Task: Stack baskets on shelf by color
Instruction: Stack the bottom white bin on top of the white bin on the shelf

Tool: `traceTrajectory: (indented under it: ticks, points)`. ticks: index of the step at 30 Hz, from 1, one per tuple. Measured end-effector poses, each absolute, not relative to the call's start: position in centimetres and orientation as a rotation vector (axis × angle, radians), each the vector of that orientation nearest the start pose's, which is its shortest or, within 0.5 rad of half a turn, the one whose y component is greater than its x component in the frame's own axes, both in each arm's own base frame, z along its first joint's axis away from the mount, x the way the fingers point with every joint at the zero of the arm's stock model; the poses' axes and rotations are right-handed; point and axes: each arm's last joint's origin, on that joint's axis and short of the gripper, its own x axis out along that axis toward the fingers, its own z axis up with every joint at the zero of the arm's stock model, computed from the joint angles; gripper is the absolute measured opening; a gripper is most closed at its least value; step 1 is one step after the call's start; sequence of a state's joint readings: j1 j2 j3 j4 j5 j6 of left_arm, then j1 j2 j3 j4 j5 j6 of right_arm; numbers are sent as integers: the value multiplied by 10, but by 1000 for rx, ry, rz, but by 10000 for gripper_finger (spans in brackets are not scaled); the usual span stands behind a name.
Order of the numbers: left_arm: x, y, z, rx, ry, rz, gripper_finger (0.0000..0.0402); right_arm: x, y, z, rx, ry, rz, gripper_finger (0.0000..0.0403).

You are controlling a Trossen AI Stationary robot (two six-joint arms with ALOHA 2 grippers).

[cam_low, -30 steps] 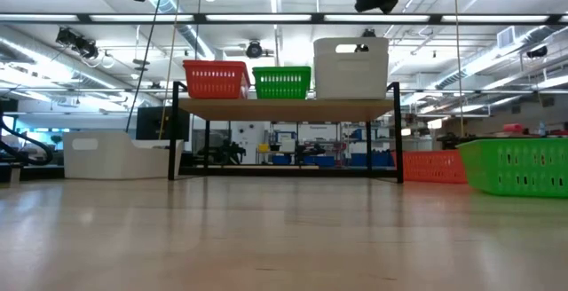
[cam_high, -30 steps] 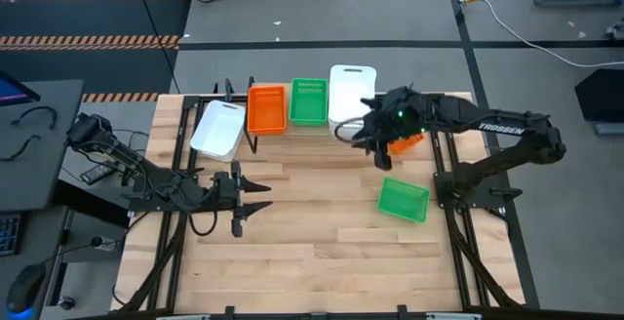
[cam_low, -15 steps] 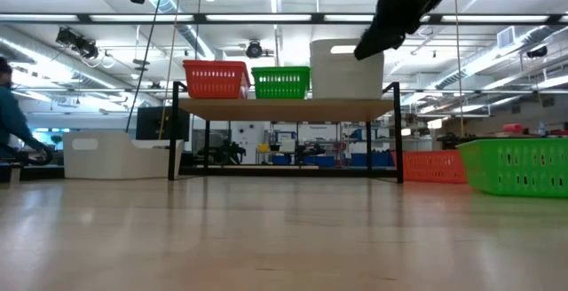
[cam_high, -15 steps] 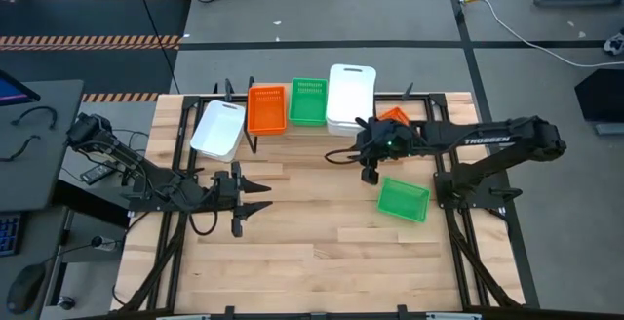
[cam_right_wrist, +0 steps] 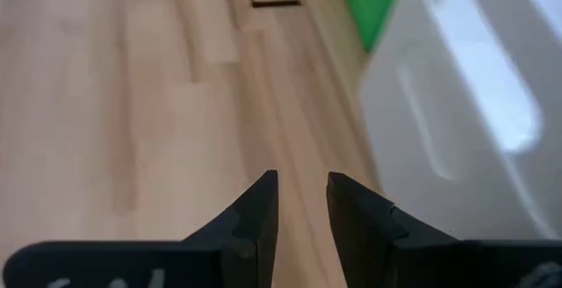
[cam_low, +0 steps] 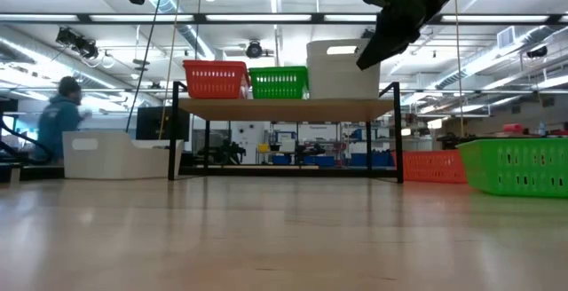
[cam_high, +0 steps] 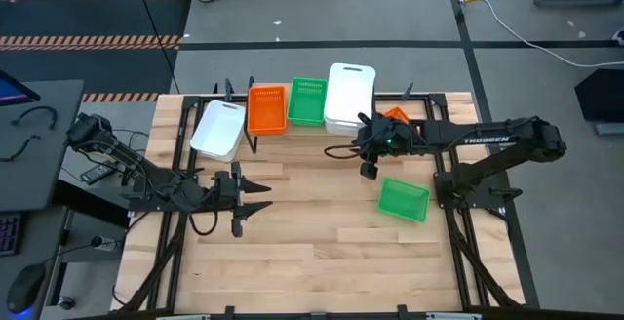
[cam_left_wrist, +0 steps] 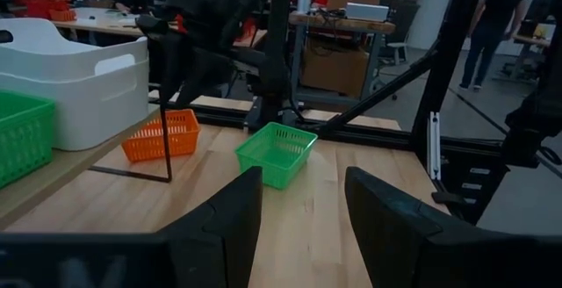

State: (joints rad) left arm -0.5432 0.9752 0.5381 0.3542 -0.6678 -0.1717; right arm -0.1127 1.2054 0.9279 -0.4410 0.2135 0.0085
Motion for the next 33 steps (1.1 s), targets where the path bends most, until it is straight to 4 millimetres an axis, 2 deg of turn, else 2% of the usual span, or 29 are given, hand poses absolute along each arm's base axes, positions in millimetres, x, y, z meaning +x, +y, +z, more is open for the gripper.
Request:
traceTrajectory:
  ticks: [11,15,18,23,29,33]
  points:
    - [188,-94,265,-124,58,126,172,229,-33,288,13,704,-466,105]
    - [188,-94,265,-124,58,126,172,229,-20,296,81,643,-295,105]
    - [188,-94,265,-124,57,126,172,238,-8,300,41,575,-168,105]
    - [188,-94,265,-125,57,126,172,262,-3,302,-73,437,-165,105]
    - [188,-94,265,-124,57,126,172,295,-16,297,-123,270,-253,105]
    - [188,-94,265,-123,58,126,172,312,-29,286,-123,233,-345,105]
